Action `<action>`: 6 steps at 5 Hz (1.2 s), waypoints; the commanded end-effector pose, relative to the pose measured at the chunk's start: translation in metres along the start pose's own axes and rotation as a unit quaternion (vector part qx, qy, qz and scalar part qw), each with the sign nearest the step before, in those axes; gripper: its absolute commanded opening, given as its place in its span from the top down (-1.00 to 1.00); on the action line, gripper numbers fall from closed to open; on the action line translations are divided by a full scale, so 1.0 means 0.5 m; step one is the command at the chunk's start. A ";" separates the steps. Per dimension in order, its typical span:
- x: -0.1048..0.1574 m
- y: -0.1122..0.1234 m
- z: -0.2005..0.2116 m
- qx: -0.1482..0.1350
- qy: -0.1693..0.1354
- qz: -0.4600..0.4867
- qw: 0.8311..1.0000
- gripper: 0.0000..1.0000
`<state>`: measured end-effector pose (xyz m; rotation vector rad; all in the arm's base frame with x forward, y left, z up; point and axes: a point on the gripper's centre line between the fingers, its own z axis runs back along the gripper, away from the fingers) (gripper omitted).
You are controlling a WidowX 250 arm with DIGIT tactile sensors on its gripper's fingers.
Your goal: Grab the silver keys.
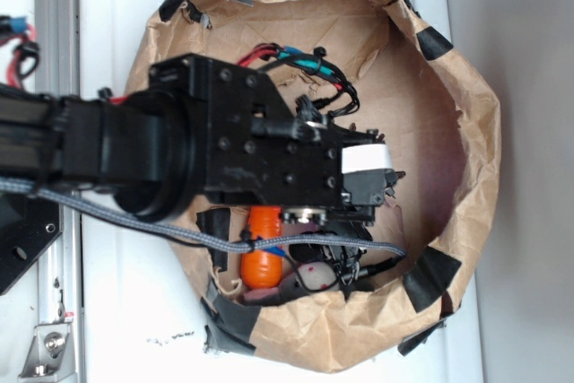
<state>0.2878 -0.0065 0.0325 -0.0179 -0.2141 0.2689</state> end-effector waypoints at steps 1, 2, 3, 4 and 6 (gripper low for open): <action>0.013 -0.019 0.020 -0.006 -0.031 -0.013 0.999 1.00; 0.010 -0.018 0.020 -0.001 -0.029 -0.016 0.999 1.00; 0.007 -0.015 0.027 0.001 -0.026 -0.020 0.999 1.00; 0.007 -0.011 0.044 0.005 -0.013 -0.023 1.000 1.00; 0.045 0.044 0.200 -0.047 0.086 0.008 0.995 1.00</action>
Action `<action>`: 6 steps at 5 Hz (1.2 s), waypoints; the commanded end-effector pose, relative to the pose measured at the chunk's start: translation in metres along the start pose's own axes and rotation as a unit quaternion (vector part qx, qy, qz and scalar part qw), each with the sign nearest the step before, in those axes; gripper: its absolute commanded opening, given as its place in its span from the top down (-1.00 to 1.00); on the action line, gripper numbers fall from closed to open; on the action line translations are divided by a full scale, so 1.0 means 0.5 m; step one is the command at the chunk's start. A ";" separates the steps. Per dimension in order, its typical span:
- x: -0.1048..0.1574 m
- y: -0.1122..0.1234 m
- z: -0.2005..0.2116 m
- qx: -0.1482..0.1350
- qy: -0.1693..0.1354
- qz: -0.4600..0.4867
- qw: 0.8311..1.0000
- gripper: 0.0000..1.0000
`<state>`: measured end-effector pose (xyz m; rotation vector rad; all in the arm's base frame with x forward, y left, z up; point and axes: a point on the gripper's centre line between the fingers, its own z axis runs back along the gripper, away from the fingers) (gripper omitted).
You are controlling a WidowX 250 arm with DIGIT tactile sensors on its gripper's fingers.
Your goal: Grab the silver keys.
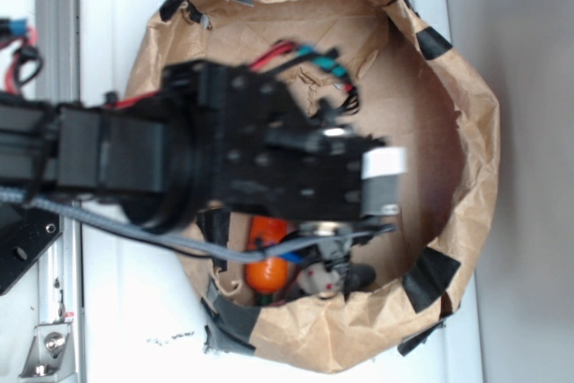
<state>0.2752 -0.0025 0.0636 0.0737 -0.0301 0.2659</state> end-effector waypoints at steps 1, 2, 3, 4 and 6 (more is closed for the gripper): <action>0.015 0.100 0.179 -0.173 -0.039 -0.011 0.984 1.00; 0.010 0.088 0.165 -0.144 -0.058 -0.015 0.988 1.00; 0.017 0.072 0.155 -0.130 -0.061 -0.011 0.990 1.00; 0.033 0.049 0.139 -0.095 -0.059 -0.001 0.994 1.00; 0.056 0.025 0.106 -0.059 -0.074 0.019 0.995 1.00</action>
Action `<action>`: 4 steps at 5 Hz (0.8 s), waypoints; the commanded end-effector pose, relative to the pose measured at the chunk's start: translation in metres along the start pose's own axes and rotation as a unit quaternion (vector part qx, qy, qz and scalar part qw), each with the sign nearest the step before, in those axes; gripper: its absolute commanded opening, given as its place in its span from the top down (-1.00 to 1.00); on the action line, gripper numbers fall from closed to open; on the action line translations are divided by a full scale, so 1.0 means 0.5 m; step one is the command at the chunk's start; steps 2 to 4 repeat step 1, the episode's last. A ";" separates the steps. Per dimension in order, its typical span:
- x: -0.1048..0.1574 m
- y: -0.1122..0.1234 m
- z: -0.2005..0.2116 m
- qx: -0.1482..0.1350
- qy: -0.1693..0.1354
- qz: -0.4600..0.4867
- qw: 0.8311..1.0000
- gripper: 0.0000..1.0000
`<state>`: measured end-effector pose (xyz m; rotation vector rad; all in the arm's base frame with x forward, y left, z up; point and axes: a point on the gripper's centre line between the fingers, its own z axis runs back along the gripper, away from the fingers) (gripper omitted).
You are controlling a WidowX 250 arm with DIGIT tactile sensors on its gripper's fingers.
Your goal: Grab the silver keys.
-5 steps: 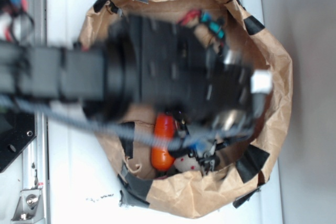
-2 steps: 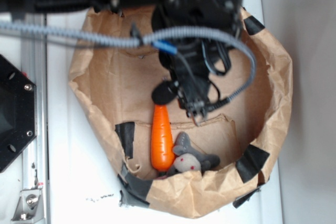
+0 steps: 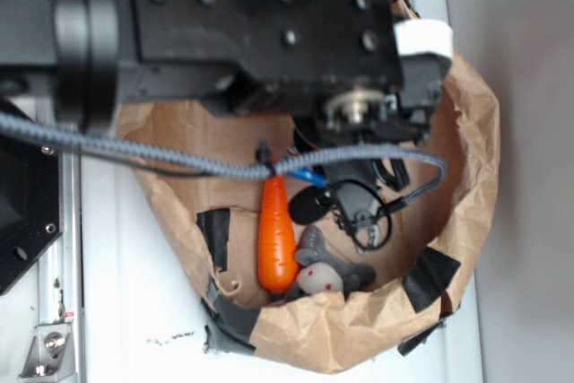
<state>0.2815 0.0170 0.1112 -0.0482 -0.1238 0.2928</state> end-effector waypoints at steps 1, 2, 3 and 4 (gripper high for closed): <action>0.029 -0.025 -0.002 0.012 -0.051 0.002 0.999 1.00; 0.029 -0.025 -0.002 0.012 -0.051 0.002 0.999 1.00; 0.029 -0.025 -0.002 0.012 -0.051 0.002 0.999 1.00; 0.029 -0.025 -0.002 0.012 -0.051 0.002 0.999 1.00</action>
